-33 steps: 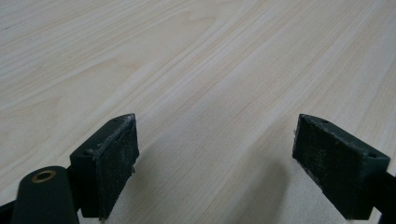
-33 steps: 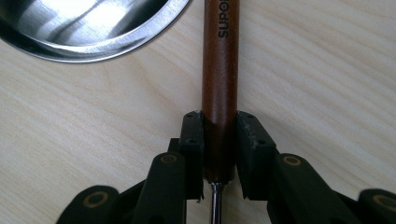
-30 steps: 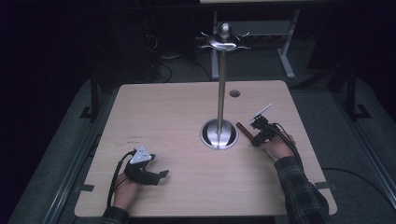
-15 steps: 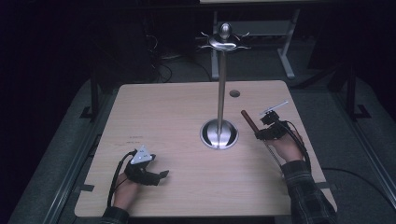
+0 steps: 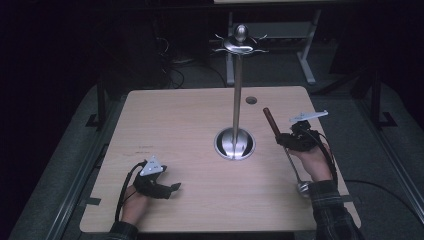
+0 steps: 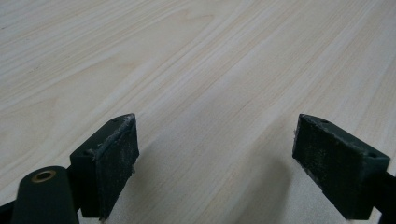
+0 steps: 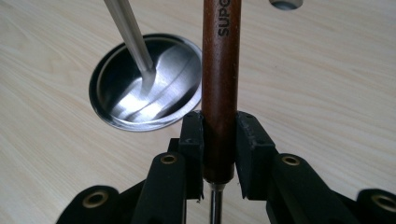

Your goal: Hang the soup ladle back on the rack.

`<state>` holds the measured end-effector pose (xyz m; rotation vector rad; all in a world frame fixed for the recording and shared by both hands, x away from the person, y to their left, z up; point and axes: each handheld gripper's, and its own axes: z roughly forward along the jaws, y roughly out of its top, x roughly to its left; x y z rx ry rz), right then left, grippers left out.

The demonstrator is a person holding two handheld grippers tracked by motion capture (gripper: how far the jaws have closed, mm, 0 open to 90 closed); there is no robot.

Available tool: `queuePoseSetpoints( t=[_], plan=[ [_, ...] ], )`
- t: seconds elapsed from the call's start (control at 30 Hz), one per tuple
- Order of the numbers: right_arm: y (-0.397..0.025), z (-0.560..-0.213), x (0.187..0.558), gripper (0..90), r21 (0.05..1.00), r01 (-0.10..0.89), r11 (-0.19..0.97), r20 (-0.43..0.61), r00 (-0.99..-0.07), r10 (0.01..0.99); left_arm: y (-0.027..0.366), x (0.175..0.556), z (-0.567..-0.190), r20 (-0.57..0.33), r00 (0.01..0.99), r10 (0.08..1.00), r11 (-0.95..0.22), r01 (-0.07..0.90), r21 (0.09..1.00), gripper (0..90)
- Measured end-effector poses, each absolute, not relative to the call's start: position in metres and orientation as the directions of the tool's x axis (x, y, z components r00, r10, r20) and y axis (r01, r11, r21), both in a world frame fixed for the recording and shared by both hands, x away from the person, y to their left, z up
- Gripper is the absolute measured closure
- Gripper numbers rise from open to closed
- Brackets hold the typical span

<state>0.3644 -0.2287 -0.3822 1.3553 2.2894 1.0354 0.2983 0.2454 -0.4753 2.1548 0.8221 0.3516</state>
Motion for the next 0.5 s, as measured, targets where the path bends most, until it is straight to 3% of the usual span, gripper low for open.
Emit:
queuePoseSetpoints(
  t=[0.5],
  plan=[
    [-0.227, -0.353, 0.348, 74.1, 0.811, 0.526, 0.257, 0.131, -0.592, 0.795, 0.246, 0.298, -0.475, -0.011, 0.756, 0.654, -0.491, 0.435, 0.755, 14.0]
  ],
)
